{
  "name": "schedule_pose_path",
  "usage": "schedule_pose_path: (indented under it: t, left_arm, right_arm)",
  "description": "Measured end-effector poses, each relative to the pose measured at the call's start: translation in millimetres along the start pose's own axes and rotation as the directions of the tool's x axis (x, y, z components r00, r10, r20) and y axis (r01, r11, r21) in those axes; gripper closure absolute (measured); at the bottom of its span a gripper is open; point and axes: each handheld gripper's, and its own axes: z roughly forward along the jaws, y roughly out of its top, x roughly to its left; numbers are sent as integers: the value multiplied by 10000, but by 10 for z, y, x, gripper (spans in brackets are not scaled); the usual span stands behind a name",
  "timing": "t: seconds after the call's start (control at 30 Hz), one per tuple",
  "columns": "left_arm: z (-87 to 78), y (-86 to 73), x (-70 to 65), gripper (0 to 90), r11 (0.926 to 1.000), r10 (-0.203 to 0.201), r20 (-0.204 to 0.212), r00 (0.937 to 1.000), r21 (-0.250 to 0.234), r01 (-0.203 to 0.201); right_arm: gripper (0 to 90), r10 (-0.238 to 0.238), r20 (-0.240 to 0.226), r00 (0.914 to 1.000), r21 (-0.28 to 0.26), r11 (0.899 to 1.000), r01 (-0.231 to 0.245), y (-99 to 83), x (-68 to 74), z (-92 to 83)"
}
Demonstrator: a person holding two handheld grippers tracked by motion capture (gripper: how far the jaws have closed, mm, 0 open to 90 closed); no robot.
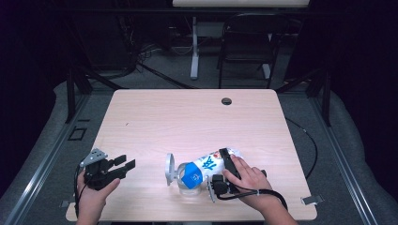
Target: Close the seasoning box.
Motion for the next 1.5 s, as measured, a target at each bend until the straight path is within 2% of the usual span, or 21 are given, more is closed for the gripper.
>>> schedule_pose_path:
  t: [0.03,0.27,0.33,0.67,0.7,0.8,1.03,1.23,1.27,1.5]
  left_arm:
    - [-2,1,0,510,10000,6,4,10000,13,-6]
    - [-8,3,0,510,10000,8,-4,10000,4,-8]
    - [-11,4,-1,510,10000,-10,0,10000,-1,10]
    - [-9,7,-8,510,10000,64,30,10000,5,-64]
    - [-9,7,-9,509,10000,67,28,10000,6,-67]
    - [-12,7,-3,509,10000,41,33,10000,-31,-41]
    - [-20,5,5,510,9999,-49,-11,10000,-96,49]
    - [-19,4,6,510,9999,-60,9,10000,-105,60]
    - [-18,4,7,510,9999,-49,10,10000,-115,49]
    - [-19,2,9,510,9999,-67,5,10000,-102,67]
  right_arm:
    - [407,-129,0,9999,111,9999,129,6,-11,-11]
    - [407,-209,47,9998,43,9998,209,9,-9,-10]
    - [407,-426,107,9990,243,9988,423,20,-23,-27]
    - [408,-399,92,9992,94,9992,398,22,-15,-21]
    - [408,-600,123,9981,270,9979,596,30,-30,-37]
    - [408,-605,160,9980,100,9981,603,30,-23,-37]
    - [408,-742,101,9972,217,9970,739,40,-35,-49]
    - [410,-729,176,9972,68,9973,728,45,-31,-40]
    - [410,-925,253,9954,346,9952,916,53,-42,-59]
    - [410,-956,249,9951,338,9949,948,54,-45,-58]
